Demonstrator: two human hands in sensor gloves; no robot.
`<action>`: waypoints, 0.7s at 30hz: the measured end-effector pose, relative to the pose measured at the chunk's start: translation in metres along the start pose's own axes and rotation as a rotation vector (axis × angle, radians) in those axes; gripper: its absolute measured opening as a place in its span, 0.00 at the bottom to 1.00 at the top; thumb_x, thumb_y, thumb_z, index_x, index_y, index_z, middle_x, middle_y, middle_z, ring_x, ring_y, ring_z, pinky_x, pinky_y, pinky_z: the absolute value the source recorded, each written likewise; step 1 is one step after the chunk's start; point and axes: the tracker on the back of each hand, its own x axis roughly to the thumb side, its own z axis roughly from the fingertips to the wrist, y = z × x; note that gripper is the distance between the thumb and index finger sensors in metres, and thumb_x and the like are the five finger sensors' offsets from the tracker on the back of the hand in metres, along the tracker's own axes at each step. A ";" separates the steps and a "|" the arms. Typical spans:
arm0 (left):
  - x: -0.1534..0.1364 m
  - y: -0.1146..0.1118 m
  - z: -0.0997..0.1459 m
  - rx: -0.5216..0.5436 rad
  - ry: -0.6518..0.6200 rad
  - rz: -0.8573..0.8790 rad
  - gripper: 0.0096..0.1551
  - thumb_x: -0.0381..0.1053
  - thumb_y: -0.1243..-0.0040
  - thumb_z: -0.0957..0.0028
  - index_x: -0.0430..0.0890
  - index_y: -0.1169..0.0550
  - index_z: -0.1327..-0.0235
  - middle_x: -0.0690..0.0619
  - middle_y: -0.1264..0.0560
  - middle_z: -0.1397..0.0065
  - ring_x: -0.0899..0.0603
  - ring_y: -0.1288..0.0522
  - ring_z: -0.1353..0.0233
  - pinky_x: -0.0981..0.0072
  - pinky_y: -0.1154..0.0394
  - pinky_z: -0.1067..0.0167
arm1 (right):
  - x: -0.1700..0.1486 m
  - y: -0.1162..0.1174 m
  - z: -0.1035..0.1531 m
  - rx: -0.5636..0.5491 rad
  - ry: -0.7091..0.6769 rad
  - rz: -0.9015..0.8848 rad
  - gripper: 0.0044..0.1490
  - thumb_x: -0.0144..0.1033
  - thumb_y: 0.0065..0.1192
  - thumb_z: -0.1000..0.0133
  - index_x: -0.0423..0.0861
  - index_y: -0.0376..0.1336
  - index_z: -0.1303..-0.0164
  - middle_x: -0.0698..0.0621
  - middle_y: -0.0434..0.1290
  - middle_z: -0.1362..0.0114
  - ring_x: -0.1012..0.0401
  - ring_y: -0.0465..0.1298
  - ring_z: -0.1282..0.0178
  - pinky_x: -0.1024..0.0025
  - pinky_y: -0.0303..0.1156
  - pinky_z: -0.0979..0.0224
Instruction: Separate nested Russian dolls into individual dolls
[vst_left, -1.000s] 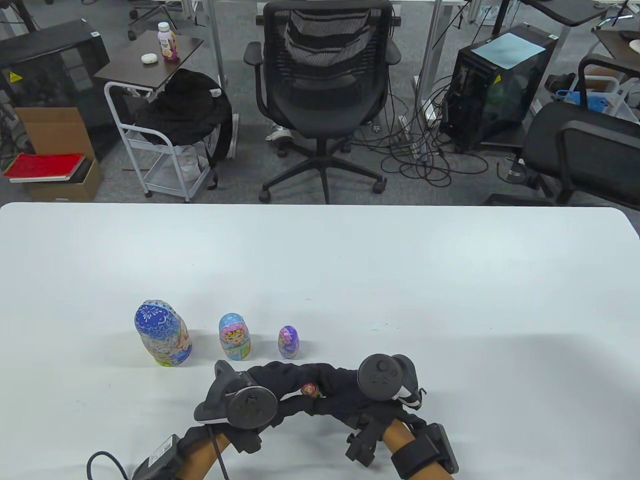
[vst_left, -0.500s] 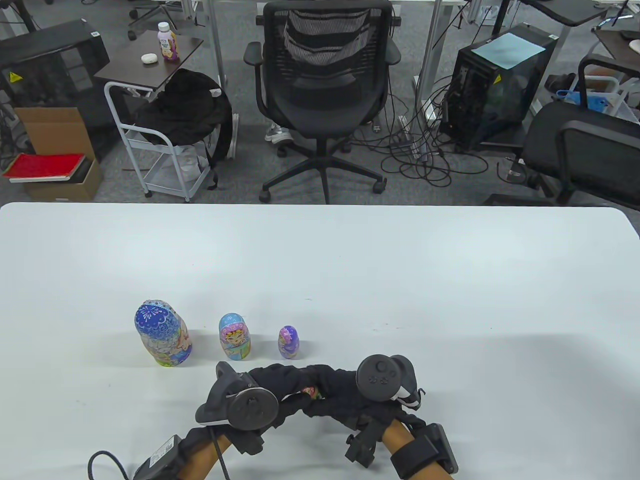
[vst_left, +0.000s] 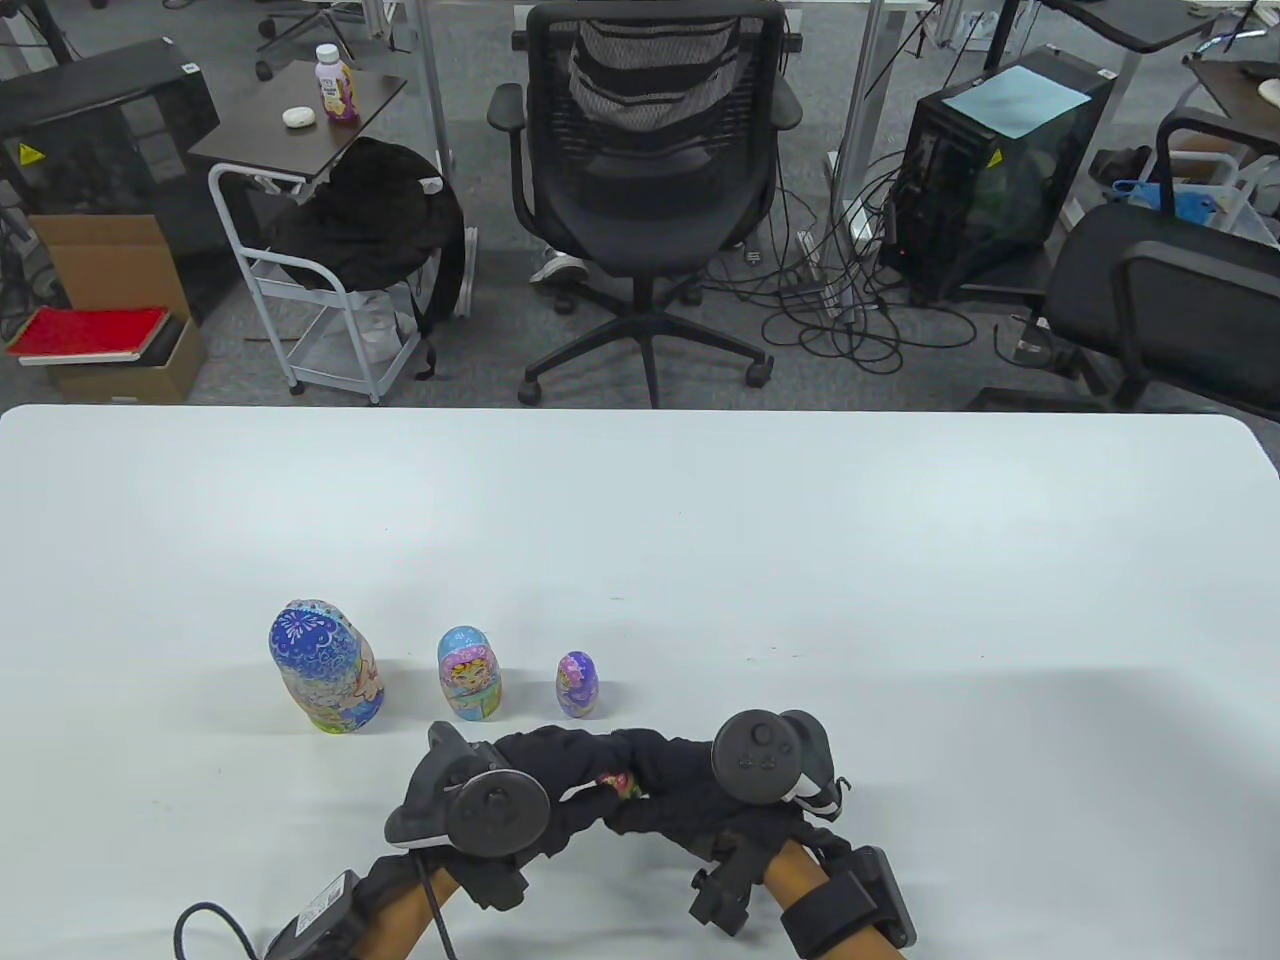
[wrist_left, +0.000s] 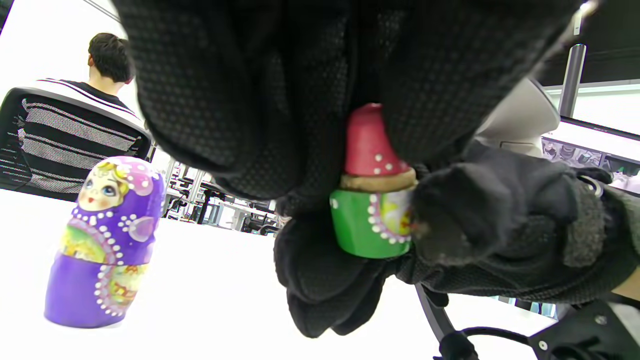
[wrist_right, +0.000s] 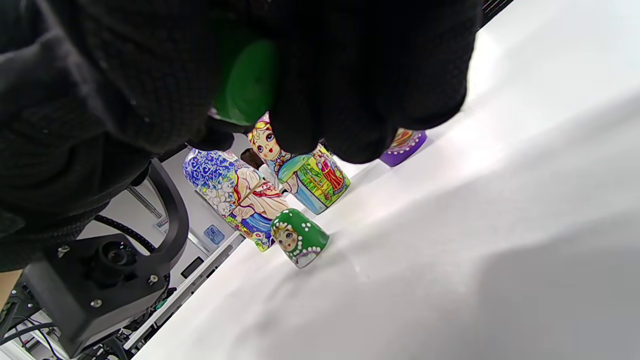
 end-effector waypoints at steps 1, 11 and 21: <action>0.000 0.000 0.000 -0.005 -0.001 0.002 0.26 0.55 0.31 0.47 0.47 0.20 0.38 0.48 0.14 0.42 0.43 0.12 0.45 0.62 0.14 0.49 | 0.000 0.000 0.000 0.002 -0.001 0.002 0.47 0.48 0.77 0.56 0.37 0.63 0.31 0.41 0.83 0.39 0.47 0.83 0.41 0.56 0.80 0.39; 0.003 0.005 0.000 -0.002 -0.035 -0.027 0.25 0.55 0.31 0.47 0.47 0.20 0.38 0.48 0.14 0.42 0.43 0.12 0.45 0.62 0.13 0.49 | 0.000 -0.001 -0.001 0.034 0.002 -0.049 0.47 0.48 0.77 0.56 0.37 0.64 0.31 0.40 0.83 0.39 0.47 0.84 0.41 0.56 0.81 0.39; 0.003 0.013 0.002 0.028 -0.015 -0.073 0.25 0.55 0.32 0.46 0.48 0.20 0.38 0.49 0.14 0.41 0.43 0.12 0.45 0.62 0.14 0.48 | -0.008 -0.004 -0.001 0.038 0.034 -0.018 0.47 0.48 0.77 0.55 0.37 0.64 0.31 0.40 0.83 0.39 0.46 0.83 0.41 0.56 0.80 0.39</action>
